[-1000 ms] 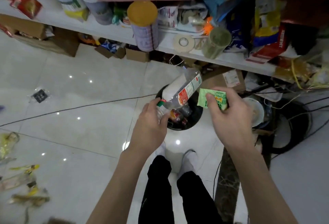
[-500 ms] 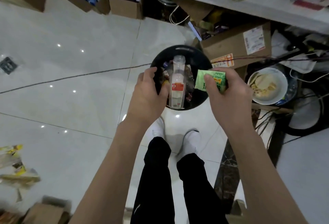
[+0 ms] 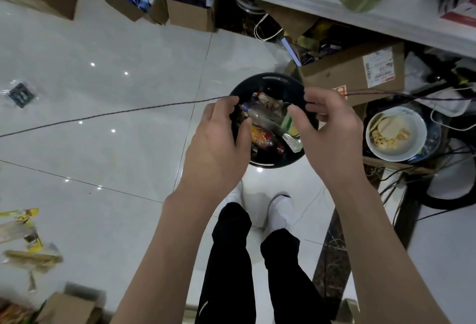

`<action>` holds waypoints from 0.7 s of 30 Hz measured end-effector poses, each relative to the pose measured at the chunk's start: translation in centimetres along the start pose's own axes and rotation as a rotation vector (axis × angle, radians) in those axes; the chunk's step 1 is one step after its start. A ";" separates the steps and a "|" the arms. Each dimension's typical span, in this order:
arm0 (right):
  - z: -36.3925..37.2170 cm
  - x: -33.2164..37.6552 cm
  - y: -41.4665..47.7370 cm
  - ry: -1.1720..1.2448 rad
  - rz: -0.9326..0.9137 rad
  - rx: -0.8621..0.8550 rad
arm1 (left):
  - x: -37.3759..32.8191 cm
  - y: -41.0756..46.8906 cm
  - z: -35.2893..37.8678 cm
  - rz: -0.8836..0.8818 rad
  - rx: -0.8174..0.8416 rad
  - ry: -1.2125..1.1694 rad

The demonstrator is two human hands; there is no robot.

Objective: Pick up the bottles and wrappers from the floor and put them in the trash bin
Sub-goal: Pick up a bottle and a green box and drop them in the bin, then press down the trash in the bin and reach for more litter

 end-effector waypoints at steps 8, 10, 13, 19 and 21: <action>-3.8 2.1 -0.9 0.026 -0.002 0.029 | -2.2 -2.5 -1.5 0.024 -0.045 0.013; -5.3 3.0 -1.6 0.026 -0.029 0.029 | -3.4 -3.6 -2.4 0.024 -0.060 0.010; -8.1 5.5 -2.8 0.025 -0.098 0.029 | -6.0 -5.8 -4.4 0.045 -0.091 0.009; -15.8 13.8 -5.4 0.032 -0.285 0.037 | -13.3 -11.7 -11.1 0.130 -0.192 0.014; -18.4 17.0 -6.4 0.031 -0.329 0.060 | -15.7 -13.9 -13.8 0.150 -0.232 0.033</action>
Point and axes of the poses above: each hand's wrist, its own y-axis towards the middle knuckle, its own z-axis out of the palm, x = y × z, the point moved 1 cm from there along y, towards the middle knuckle, and after that the axes turned 1 degree about y, right-handed, at the moved point
